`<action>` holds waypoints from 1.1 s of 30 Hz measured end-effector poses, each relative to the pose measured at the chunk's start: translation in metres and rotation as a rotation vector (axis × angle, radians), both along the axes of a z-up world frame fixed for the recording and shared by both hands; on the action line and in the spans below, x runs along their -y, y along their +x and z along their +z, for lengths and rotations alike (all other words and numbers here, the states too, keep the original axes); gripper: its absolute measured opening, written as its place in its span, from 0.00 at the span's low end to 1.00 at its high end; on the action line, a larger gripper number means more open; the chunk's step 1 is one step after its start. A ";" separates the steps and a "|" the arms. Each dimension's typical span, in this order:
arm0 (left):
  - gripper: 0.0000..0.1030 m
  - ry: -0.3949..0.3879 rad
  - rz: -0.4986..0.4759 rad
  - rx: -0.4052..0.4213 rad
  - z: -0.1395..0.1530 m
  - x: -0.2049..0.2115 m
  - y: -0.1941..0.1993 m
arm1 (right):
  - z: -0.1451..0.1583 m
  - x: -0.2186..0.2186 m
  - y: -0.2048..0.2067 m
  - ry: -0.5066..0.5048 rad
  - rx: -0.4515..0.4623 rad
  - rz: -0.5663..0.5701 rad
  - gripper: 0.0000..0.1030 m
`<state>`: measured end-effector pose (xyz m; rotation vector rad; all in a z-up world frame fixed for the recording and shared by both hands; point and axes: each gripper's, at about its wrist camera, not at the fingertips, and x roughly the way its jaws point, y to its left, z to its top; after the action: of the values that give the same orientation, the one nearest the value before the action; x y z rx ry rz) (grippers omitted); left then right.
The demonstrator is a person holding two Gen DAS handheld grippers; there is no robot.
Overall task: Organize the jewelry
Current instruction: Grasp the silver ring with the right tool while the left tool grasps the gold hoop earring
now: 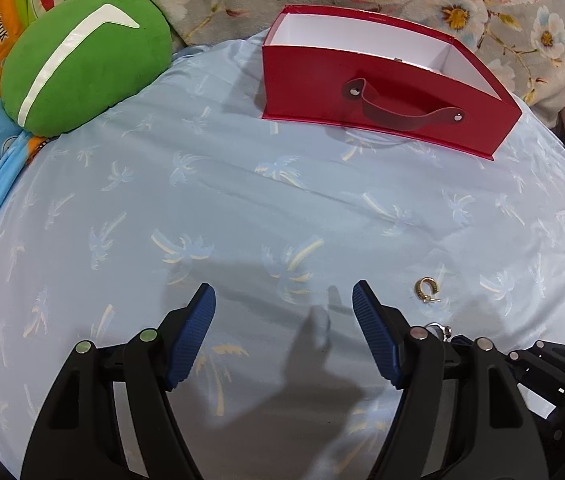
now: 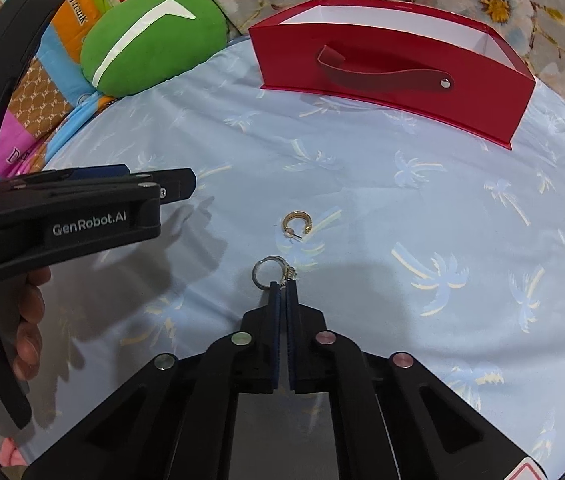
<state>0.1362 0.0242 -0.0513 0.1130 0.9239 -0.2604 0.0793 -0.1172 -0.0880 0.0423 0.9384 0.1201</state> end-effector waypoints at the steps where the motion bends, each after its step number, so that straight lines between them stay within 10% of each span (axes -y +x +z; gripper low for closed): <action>1: 0.67 0.000 -0.003 0.000 0.000 0.002 0.000 | 0.001 0.001 0.000 0.002 0.001 -0.001 0.00; 5: 0.67 -0.007 0.001 0.002 0.002 0.003 -0.001 | 0.010 0.001 -0.004 0.026 0.026 0.011 0.04; 9: 0.67 -0.014 0.011 0.003 0.004 0.001 0.000 | 0.012 -0.006 -0.003 0.017 0.043 0.012 0.36; 14: 0.67 -0.011 0.016 -0.001 0.002 -0.002 0.002 | 0.001 -0.015 0.008 -0.009 0.013 0.016 0.34; 21: 0.67 -0.021 0.008 -0.009 0.002 -0.002 0.004 | 0.004 -0.005 0.006 -0.024 0.024 -0.017 0.05; 33: 0.67 -0.024 -0.075 -0.037 -0.005 0.041 0.001 | 0.013 0.046 -0.013 0.008 0.026 -0.147 0.04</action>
<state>0.1371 -0.0168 -0.0566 0.1211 0.9543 -0.3444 0.0666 -0.1633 -0.0748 0.1166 0.9061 -0.0122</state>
